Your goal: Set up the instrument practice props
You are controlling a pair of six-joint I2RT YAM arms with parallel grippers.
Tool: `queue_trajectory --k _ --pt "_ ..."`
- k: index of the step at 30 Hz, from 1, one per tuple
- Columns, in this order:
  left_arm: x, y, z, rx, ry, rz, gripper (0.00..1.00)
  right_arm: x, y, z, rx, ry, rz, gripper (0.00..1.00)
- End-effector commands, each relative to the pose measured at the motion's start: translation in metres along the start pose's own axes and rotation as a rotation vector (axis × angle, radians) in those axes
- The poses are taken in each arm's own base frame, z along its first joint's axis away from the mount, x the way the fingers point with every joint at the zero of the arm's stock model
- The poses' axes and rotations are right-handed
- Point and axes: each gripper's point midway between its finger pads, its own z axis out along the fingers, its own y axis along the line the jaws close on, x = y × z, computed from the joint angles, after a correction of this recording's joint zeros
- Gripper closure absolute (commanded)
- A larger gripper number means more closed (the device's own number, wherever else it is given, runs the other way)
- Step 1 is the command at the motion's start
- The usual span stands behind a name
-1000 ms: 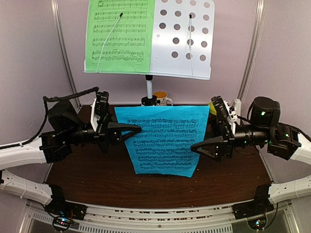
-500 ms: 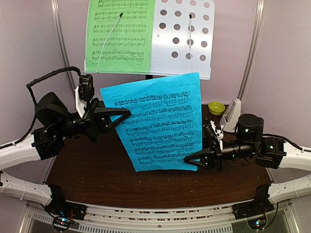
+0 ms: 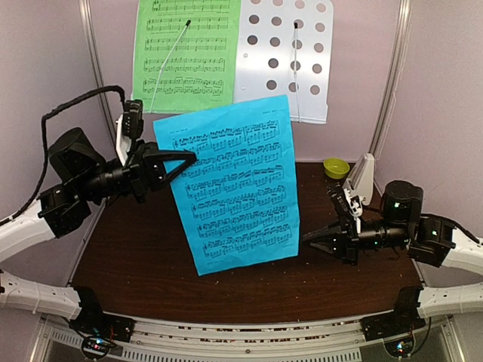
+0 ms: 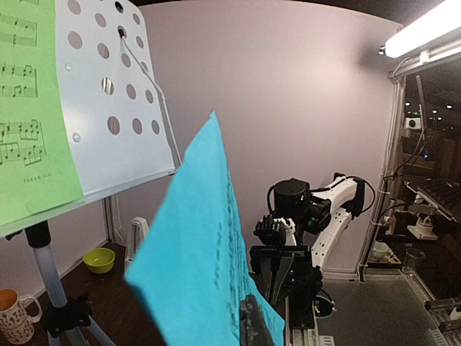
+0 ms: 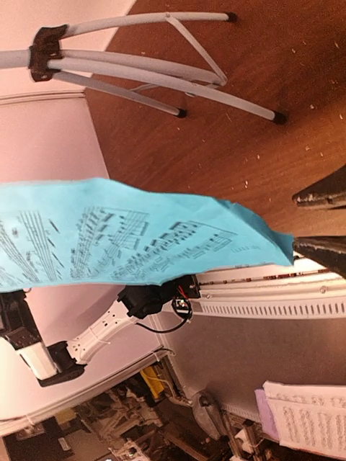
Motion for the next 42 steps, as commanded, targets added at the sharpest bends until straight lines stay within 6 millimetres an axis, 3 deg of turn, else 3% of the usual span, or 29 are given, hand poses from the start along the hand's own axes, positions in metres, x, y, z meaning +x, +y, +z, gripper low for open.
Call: queue_trajectory --k 1,4,6,11,14,17,21,25,26,29,31,33,34,42 --pt "-0.040 -0.011 -0.006 0.003 -0.040 0.103 1.00 -0.016 -0.001 -0.009 0.034 -0.027 -0.020 0.72" --pt "-0.054 -0.017 -0.003 0.031 -0.030 0.127 1.00 -0.046 -0.005 -0.015 0.086 -0.086 -0.037 0.41" --pt "-0.058 -0.023 0.001 0.070 -0.010 0.131 1.00 -0.075 -0.007 -0.020 0.130 -0.142 -0.043 0.29" --pt "-0.060 -0.027 0.008 0.115 0.035 0.123 1.00 -0.151 0.003 -0.037 0.163 -0.280 -0.077 0.09" --pt "-0.058 -0.025 0.013 0.124 0.056 0.109 1.00 -0.180 0.012 -0.041 0.143 -0.325 -0.096 0.06" --pt "-0.060 -0.028 0.017 0.153 0.060 0.100 1.00 -0.197 0.014 -0.037 0.142 -0.333 -0.098 0.06" --pt "-0.059 -0.029 0.022 0.177 0.070 0.075 1.00 -0.206 0.014 -0.028 0.136 -0.328 -0.097 0.15" --pt "-0.061 -0.027 0.026 0.180 0.066 0.061 1.00 -0.214 0.022 -0.021 0.102 -0.335 -0.098 0.35" --pt "-0.062 -0.027 0.027 0.179 0.063 0.060 1.00 -0.216 0.022 -0.021 0.111 -0.345 -0.095 0.47" --pt "-0.066 -0.023 0.027 0.151 0.053 0.064 1.00 -0.232 0.019 -0.030 0.150 -0.399 -0.085 0.99" --pt "-0.069 -0.019 0.025 0.121 0.042 0.072 0.95 -0.243 0.022 -0.038 0.157 -0.431 -0.080 1.00" --pt "-0.070 -0.015 0.023 0.081 0.033 0.079 0.71 -0.252 0.025 -0.046 0.158 -0.463 -0.080 1.00" --pt "-0.070 -0.012 0.021 0.059 0.029 0.081 0.67 -0.256 0.026 -0.049 0.165 -0.472 -0.079 1.00" --pt "-0.077 0.005 0.021 -0.045 0.016 0.098 0.62 -0.266 0.035 -0.053 0.119 -0.496 -0.054 1.00"
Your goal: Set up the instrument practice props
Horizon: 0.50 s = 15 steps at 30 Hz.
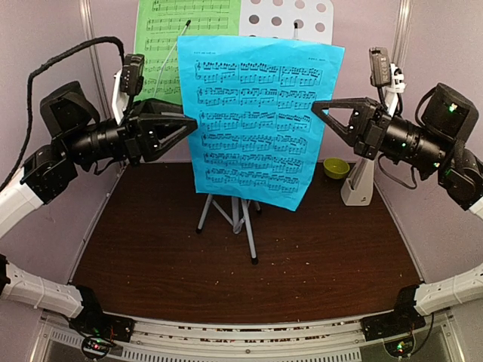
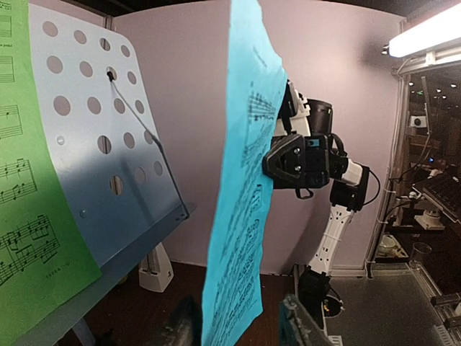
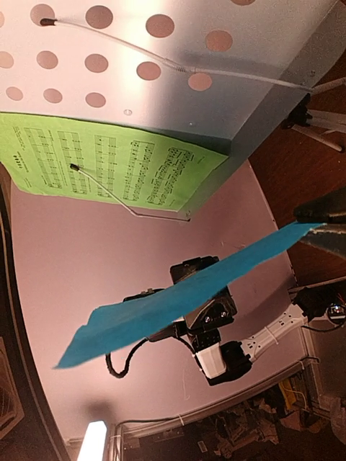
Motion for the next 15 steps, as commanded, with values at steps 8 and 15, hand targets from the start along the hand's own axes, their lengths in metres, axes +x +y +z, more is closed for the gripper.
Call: queue_trajectory --k 8,15 --pt "-0.054 0.000 0.001 -0.015 -0.122 0.079 0.75 -0.043 0.016 -0.002 -0.047 -0.065 0.009 1.00" --pt "-0.094 0.002 0.003 -0.036 -0.195 0.102 1.00 -0.082 0.004 0.006 0.049 -0.111 -0.040 1.00"
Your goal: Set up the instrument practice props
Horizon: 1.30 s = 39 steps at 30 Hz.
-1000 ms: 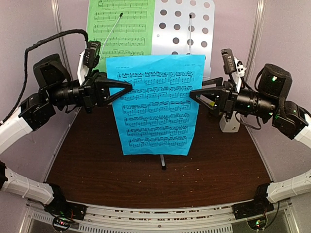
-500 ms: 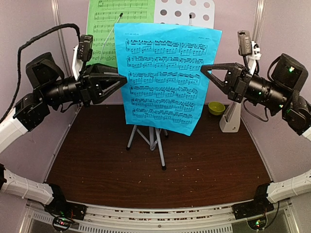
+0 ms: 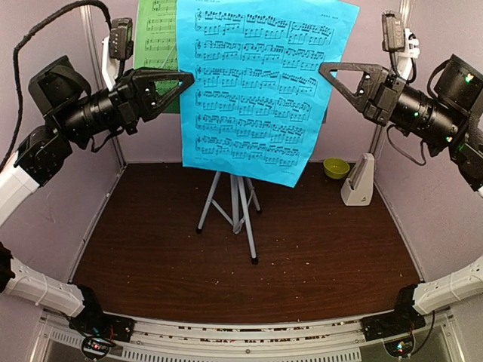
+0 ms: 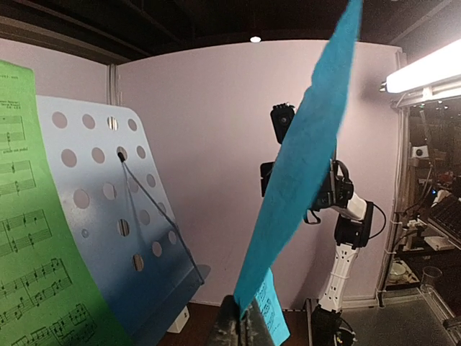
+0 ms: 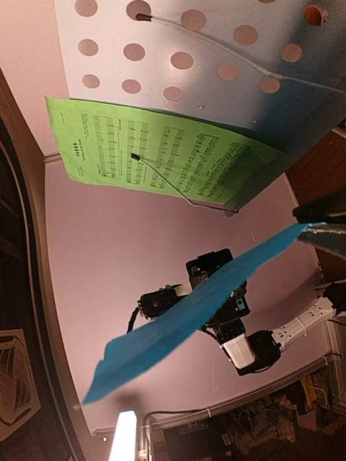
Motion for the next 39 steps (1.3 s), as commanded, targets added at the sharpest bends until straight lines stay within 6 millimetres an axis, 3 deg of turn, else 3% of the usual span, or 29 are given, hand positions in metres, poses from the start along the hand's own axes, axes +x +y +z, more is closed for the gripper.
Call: queue_trajectory --k 1,8,15,18,23,27,30,34,39 --pt "-0.040 0.002 0.001 -0.019 -0.104 0.051 1.00 -0.031 -0.010 0.005 0.074 -0.041 -0.043 1.00" --pt "-0.069 0.025 0.012 -0.128 -0.156 0.075 1.00 -0.063 -0.036 0.032 0.202 -0.104 -0.071 1.00" --pt "-0.092 0.076 0.002 -0.428 -0.169 0.082 1.00 -0.087 -0.071 0.053 0.341 -0.171 -0.067 0.98" --pt "-0.092 0.088 0.000 -0.494 -0.174 0.074 1.00 -0.090 -0.084 0.058 0.395 -0.188 -0.076 0.87" --pt "-0.086 0.105 -0.001 -0.576 -0.165 0.047 1.00 -0.091 -0.095 0.054 0.456 -0.200 -0.092 0.55" --pt "-0.088 0.109 0.000 -0.590 -0.178 0.035 1.00 -0.093 -0.100 0.038 0.512 -0.215 -0.101 0.48" --pt "-0.089 0.111 0.002 -0.595 -0.181 0.027 1.00 -0.086 -0.108 0.027 0.560 -0.201 -0.092 0.47" --pt "-0.088 0.114 0.002 -0.608 -0.186 0.012 1.00 -0.060 -0.121 0.021 0.605 -0.139 -0.047 0.45" --pt "-0.088 0.121 -0.001 -0.651 -0.193 -0.004 1.00 -0.037 -0.121 0.028 0.558 -0.088 0.028 0.40"
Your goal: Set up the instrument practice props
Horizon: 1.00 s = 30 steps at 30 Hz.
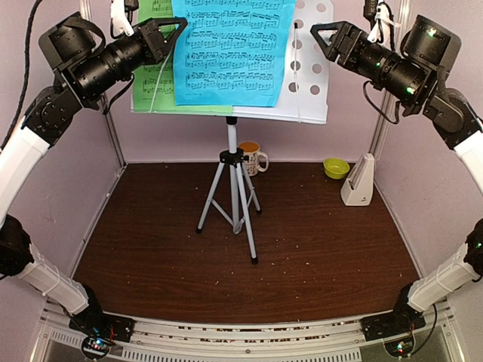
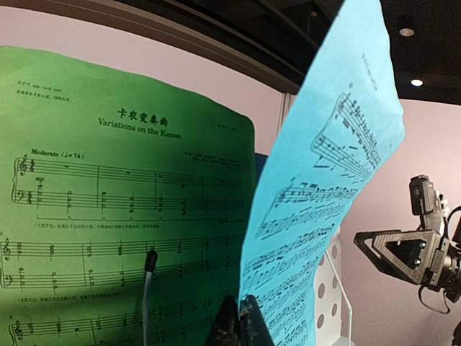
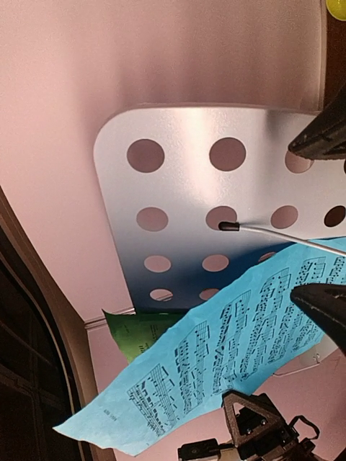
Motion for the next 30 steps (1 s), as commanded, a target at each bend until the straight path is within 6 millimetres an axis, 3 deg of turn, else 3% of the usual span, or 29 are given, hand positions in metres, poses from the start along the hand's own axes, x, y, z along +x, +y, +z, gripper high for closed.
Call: queue_trajectory --k 1,8,18,30 --pt "-0.020 0.009 -0.002 -0.050 -0.060 -0.026 1.00 0.023 0.001 0.004 -0.021 0.066 0.070 0.40" --pt "-0.018 0.010 -0.001 -0.051 -0.058 -0.021 1.00 0.038 0.009 0.022 -0.045 0.116 0.162 0.42" --pt "-0.022 0.009 -0.001 -0.047 -0.071 -0.019 1.00 0.047 0.009 0.035 -0.025 0.133 0.203 0.54" --pt "-0.022 0.011 0.003 -0.061 -0.079 -0.022 1.00 0.043 0.005 0.034 -0.027 0.055 0.194 1.00"
